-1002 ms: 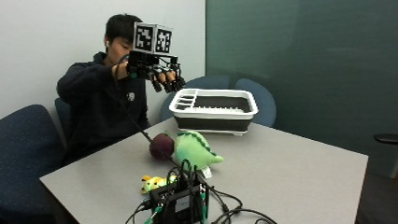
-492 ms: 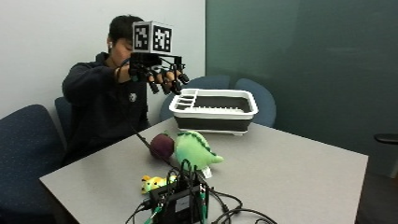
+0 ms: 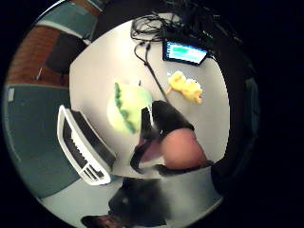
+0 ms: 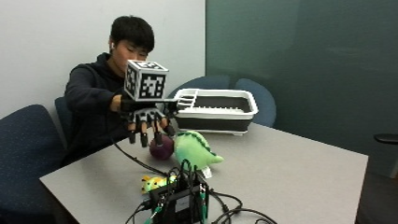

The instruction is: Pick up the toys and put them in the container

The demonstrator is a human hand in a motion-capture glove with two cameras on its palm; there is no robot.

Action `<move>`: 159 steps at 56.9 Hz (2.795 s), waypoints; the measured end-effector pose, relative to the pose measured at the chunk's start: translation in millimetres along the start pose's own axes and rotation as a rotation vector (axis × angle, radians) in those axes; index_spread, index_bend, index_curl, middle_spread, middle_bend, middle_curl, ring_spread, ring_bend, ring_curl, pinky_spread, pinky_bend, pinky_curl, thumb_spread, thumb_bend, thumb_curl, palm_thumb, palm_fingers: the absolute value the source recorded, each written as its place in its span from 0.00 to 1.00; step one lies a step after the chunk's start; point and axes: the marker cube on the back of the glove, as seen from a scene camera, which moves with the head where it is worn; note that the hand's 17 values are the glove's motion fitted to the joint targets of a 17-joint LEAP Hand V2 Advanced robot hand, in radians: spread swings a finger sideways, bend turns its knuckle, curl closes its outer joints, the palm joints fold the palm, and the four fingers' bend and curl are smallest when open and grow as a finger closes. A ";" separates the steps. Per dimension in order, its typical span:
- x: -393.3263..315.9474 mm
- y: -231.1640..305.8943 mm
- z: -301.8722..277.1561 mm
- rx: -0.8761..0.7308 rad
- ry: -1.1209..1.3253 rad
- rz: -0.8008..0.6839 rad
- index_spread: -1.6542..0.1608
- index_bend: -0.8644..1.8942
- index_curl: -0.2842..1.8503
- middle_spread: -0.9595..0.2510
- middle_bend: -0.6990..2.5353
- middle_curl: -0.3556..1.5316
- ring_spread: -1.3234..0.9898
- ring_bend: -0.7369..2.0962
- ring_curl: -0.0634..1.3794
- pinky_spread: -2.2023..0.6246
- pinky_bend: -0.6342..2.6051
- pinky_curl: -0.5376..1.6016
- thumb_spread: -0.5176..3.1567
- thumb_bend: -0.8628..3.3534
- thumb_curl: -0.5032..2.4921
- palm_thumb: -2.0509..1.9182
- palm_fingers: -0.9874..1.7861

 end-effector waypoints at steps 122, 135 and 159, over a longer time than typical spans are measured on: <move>-301.4 188.0 -61.4 0.240 0.010 -0.986 0.83 0.62 0.51 0.64 0.32 0.46 0.46 0.45 0.17 0.76 0.41 0.42 0.49 0.19 0.37 0.61 0.36; -242.7 155.9 -83.2 0.205 -0.143 -0.849 0.80 0.42 0.40 0.75 0.27 0.41 0.53 0.42 0.16 0.78 0.44 0.43 0.45 0.19 0.32 0.52 0.31; -143.8 48.2 -15.1 -0.005 -0.209 -0.518 0.77 0.35 0.32 0.80 0.26 0.37 0.56 0.39 0.17 0.79 0.45 0.42 0.47 0.20 0.29 0.52 0.30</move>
